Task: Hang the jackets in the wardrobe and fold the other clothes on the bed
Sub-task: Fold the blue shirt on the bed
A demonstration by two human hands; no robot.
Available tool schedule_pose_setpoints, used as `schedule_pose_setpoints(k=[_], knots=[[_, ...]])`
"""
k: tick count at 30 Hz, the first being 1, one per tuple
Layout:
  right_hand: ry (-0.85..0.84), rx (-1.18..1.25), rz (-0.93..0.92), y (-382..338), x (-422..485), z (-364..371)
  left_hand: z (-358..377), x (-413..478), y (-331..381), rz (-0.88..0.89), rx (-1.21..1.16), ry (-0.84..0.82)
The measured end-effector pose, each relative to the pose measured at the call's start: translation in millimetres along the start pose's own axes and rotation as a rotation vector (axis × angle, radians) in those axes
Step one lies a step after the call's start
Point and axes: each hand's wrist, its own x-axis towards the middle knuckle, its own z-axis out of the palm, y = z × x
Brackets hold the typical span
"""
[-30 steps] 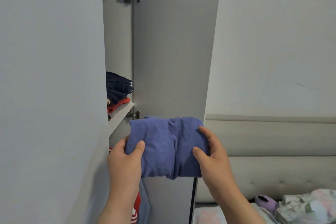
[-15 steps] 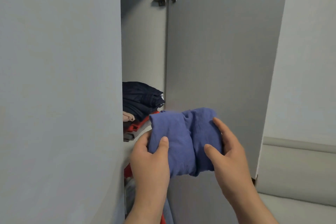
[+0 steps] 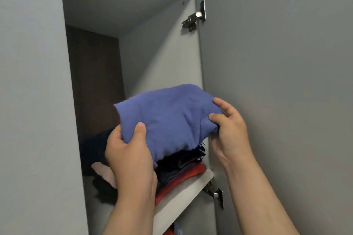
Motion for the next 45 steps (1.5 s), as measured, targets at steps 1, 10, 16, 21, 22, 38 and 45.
schedule_pose_setpoints(k=[1,10,16,21,22,38,45], knots=[[0.014,0.05,0.062,6,20,8,6,8,-1,0.003,0.009,0.028],[-0.066,-0.156,0.373,83,103,17,8,52,-44,-0.05,0.326,0.153],[-0.096,-0.525,0.247,99,103,4,-4,51,-34,-0.111,0.674,0.11],[-0.22,-1.241,-0.303,68,99,25,5,42,0,0.174,1.006,0.05],[-0.324,-1.221,-0.391,64,98,33,10,42,5,0.234,1.04,0.008],[-0.838,-1.319,-0.082,111,90,11,5,43,-53,0.075,1.45,-0.402],[-0.749,-1.149,-0.09,108,84,3,4,36,-48,0.215,1.467,-0.392]])
